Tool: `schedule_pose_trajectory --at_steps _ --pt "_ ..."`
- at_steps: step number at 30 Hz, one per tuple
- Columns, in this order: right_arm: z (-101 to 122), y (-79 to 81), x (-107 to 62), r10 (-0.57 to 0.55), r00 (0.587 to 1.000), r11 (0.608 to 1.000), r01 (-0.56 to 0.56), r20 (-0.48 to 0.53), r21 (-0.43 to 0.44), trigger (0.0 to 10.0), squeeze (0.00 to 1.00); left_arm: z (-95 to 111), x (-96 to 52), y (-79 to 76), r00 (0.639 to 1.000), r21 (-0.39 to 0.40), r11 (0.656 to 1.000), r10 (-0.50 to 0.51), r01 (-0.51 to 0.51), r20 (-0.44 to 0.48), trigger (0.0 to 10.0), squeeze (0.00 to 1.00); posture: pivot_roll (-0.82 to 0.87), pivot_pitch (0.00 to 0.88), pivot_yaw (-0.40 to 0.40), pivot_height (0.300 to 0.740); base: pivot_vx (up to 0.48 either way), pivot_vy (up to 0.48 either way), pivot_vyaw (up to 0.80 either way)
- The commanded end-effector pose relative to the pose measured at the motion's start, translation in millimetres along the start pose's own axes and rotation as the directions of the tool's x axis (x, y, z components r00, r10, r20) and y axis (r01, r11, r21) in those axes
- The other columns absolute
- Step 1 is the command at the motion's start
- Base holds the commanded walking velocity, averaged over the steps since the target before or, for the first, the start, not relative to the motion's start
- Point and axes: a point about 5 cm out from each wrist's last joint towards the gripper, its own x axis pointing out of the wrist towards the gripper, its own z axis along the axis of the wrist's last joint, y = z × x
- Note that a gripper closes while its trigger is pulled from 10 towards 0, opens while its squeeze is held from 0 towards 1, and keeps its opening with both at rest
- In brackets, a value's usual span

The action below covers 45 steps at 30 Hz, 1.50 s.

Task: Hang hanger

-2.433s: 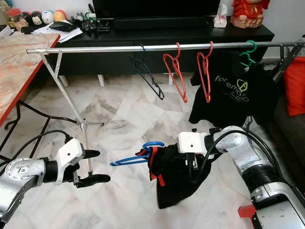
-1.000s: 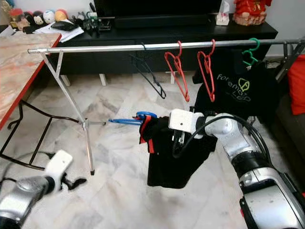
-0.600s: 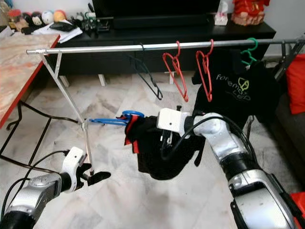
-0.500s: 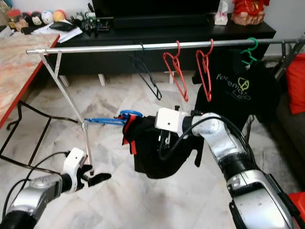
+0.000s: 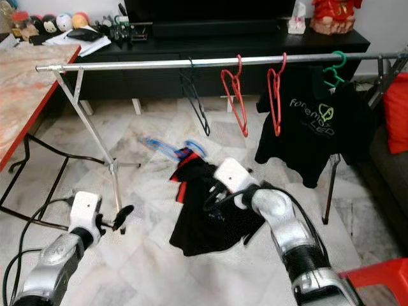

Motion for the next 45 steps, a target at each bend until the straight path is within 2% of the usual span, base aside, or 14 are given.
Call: schedule_pose_trajectory --at_steps 1,2,3,4,5,6,7,8,9,12,16,20,37,45 --pt "7 -7.4 -4.7 -0.139 0.988 0.988 0.134 0.064 0.082 10.0 0.00 1 -2.5 0.6 0.999 0.010 0.999 0.035 -0.036 0.037 10.0 0.00 -0.07 0.056 0.041 0.740 0.000 0.000 0.00" --pt "-1 -5.5 -9.1 -0.205 0.978 0.972 0.197 0.050 0.126 10.0 0.00 2 -3.3 -0.5 0.997 -0.007 0.999 0.051 -0.051 0.059 10.0 0.00 -0.07 0.049 0.035 0.740 0.000 0.000 0.00" --pt "-13 -2.5 -16.9 -0.315 0.948 0.933 0.304 0.031 0.194 10.0 0.00 5 -4.5 -1.7 0.993 -0.027 0.997 0.077 -0.075 0.093 10.0 0.00 -0.07 0.045 0.036 0.740 0.000 0.000 0.00" --pt "-13 -2.5 -16.9 -0.315 0.948 0.933 0.304 0.031 0.194 10.0 0.00 5 -4.5 -1.7 0.993 -0.027 0.997 0.077 -0.075 0.093 10.0 0.00 -0.07 0.045 0.036 0.740 0.000 0.000 0.00" --pt "-23 1.0 -24.2 -0.418 0.908 0.876 0.402 0.004 0.266 10.0 0.00 7 -5.6 -2.2 0.989 -0.031 0.995 0.093 -0.090 0.116 10.0 0.00 -0.07 0.036 0.035 0.740 0.000 0.000 0.00" --pt "-27 2.7 -27.0 -0.456 0.890 0.849 0.440 -0.014 0.294 10.0 0.00 8 -6.4 -2.8 0.987 -0.035 0.995 0.097 -0.094 0.130 10.0 0.00 -0.07 0.036 0.035 0.740 0.000 0.000 0.00" --pt "-27 2.7 -27.0 -0.456 0.890 0.849 0.440 -0.014 0.294 10.0 0.00 8 -6.4 -2.8 0.987 -0.035 0.995 0.097 -0.094 0.130 10.0 0.00 -0.07 0.036 0.035 0.740 0.000 0.000 0.00" --pt "-33 8.3 -32.5 -0.516 0.856 0.800 0.495 -0.032 0.338 10.0 0.00 12 -8.7 -4.2 0.981 -0.019 0.994 0.107 -0.105 0.161 10.0 0.00 -0.08 0.029 0.031 0.740 0.000 0.000 0.00" --pt "-33 8.3 -32.5 -0.516 0.856 0.800 0.495 -0.032 0.338 10.0 0.00 12 -8.7 -4.2 0.981 -0.019 0.994 0.107 -0.105 0.161 10.0 0.00 -0.08 0.029 0.031 0.740 0.000 0.000 0.00" --pt "-36 18.6 -38.1 -0.559 0.828 0.750 0.525 -0.037 0.403 10.0 0.00 18 -10.5 -8.1 0.976 0.034 0.993 0.106 -0.115 0.192 10.0 0.00 -0.07 0.007 0.022 0.740 0.000 0.000 0.00" --pt "-33 21.1 -38.1 -0.564 0.825 0.749 0.531 -0.038 0.395 10.0 0.00 17 -10.3 -12.3 0.975 0.018 0.994 0.098 -0.104 0.197 10.0 0.00 -0.07 0.002 0.019 0.740 0.000 0.000 0.00" --pt "-30 13.8 -38.3 -0.599 0.800 0.723 0.565 -0.047 0.399 10.0 0.00 20 -8.2 -13.4 0.971 -0.007 0.993 0.118 -0.119 0.210 10.0 0.00 -0.07 0.000 0.013 0.740 0.000 0.000 0.00" --pt "-33 9.6 -42.2 -0.605 0.793 0.721 0.585 -0.074 0.372 10.0 0.00 17 -11.1 -13.4 0.970 0.000 0.991 0.134 -0.137 0.203 10.0 0.00 -0.07 0.000 0.005 0.740 0.000 0.000 0.00" --pt "-33 8.6 -41.7 -0.604 0.793 0.723 0.587 -0.080 0.365 10.0 0.00 16 -12.6 -12.9 0.968 -0.013 0.990 0.141 -0.141 0.208 10.0 0.00 -0.07 0.000 0.001 0.740 -0.306 0.000 0.00"
